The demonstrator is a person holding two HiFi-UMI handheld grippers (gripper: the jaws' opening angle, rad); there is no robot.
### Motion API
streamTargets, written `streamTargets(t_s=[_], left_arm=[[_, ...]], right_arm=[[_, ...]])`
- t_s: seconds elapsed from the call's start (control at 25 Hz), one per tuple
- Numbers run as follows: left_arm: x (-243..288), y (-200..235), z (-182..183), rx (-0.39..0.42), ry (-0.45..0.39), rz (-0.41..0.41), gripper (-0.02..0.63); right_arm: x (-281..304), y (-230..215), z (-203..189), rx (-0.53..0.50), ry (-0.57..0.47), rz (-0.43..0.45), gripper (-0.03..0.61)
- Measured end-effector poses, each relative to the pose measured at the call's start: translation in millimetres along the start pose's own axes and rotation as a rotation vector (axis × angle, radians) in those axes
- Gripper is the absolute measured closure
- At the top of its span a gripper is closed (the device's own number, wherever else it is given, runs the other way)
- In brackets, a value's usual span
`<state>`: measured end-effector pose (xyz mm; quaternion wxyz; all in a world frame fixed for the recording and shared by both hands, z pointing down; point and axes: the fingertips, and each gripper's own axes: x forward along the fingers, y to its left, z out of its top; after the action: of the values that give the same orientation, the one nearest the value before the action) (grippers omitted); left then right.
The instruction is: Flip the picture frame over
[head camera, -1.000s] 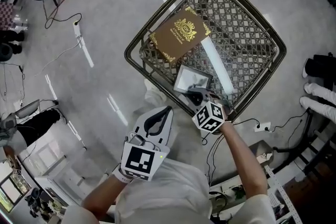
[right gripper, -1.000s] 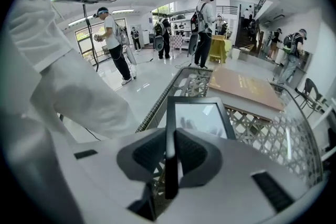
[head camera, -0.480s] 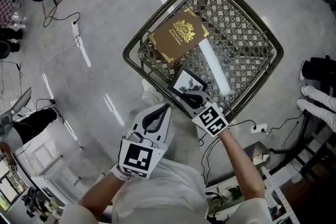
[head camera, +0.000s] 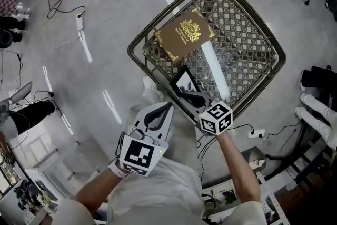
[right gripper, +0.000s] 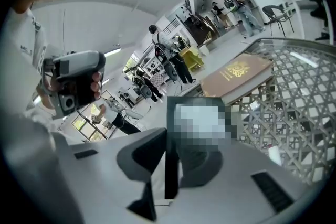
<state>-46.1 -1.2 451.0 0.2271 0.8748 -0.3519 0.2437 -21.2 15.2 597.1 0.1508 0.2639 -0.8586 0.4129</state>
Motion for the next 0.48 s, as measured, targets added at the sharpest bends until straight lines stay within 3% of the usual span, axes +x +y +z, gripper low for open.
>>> streamTargets(t_s=[0.48], left_arm=[[-2.4, 1.4, -9.3, -0.016, 0.010, 0.006, 0.597]], right_arm=[[-4.8, -23.1, 25.9, 0.414, -0.225, 0.138, 0.503]])
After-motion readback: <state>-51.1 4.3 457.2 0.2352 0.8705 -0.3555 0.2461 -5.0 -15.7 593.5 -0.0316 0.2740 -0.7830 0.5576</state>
